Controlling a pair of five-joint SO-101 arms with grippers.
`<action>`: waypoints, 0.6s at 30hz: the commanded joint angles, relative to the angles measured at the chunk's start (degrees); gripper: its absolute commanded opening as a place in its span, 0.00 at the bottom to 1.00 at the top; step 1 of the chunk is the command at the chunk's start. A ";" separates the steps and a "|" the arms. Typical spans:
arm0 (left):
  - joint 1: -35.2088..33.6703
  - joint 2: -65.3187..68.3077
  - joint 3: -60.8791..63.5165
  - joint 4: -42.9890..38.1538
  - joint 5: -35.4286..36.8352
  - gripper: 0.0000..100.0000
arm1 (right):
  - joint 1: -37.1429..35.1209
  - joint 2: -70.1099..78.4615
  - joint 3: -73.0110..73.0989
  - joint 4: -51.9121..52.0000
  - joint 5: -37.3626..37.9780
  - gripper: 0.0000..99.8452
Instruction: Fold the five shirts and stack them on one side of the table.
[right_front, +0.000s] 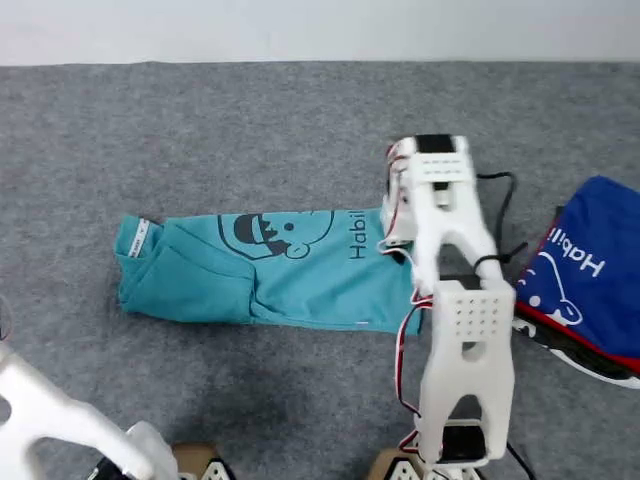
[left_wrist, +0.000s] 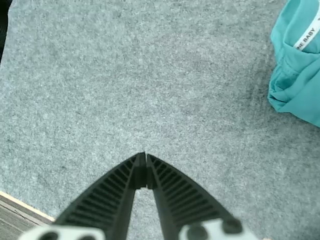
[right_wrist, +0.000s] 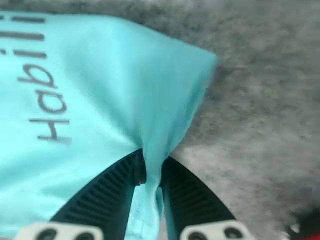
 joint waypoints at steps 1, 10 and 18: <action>0.35 -1.58 -1.63 -1.05 -2.11 0.00 | 6.29 -6.37 -0.88 1.10 4.75 0.01; 0.35 -1.58 -5.58 -0.62 -2.11 0.00 | 14.73 -9.10 -0.88 2.51 16.00 0.01; 0.70 -1.41 -6.90 -1.05 -3.25 0.00 | 5.93 -16.66 1.58 5.93 18.29 0.01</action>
